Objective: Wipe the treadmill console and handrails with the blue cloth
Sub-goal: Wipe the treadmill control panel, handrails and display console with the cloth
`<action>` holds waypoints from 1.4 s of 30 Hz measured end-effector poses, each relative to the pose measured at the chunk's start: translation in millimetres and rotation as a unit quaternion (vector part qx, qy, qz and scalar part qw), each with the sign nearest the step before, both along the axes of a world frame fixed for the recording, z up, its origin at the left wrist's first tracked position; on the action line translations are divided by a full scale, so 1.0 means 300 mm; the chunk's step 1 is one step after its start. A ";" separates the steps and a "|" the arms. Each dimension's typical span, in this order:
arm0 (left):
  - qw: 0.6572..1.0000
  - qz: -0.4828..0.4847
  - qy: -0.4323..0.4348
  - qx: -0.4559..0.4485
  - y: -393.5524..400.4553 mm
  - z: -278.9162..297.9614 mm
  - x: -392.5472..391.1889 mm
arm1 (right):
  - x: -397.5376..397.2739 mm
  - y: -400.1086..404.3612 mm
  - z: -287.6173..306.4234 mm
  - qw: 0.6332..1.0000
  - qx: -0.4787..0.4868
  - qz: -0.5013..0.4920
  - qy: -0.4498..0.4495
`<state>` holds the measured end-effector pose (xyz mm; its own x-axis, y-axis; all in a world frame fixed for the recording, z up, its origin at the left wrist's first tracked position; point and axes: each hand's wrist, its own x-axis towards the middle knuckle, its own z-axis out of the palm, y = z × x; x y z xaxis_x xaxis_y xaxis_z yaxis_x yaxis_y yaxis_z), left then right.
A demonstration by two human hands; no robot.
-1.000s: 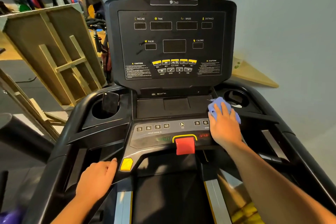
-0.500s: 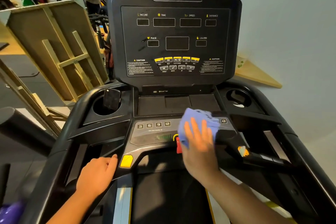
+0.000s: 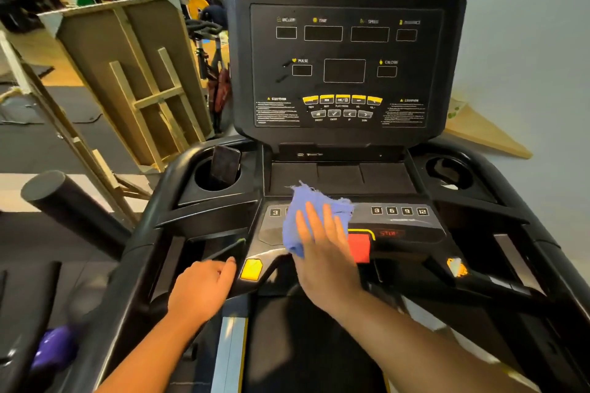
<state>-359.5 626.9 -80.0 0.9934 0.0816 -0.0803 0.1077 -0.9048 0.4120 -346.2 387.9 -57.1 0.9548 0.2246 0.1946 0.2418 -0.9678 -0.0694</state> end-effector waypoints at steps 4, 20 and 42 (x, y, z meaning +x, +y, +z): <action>1.000 0.005 0.002 0.005 -0.003 0.007 0.005 | 0.005 0.149 -0.008 0.996 -0.016 0.089 -0.019; 0.999 -0.016 0.018 0.038 -0.010 0.032 0.001 | -0.013 0.132 -0.040 0.988 -0.032 0.149 -0.020; 0.998 -0.047 0.012 0.037 -0.013 0.059 -0.009 | 0.000 0.046 -0.029 0.993 0.077 -0.090 -0.003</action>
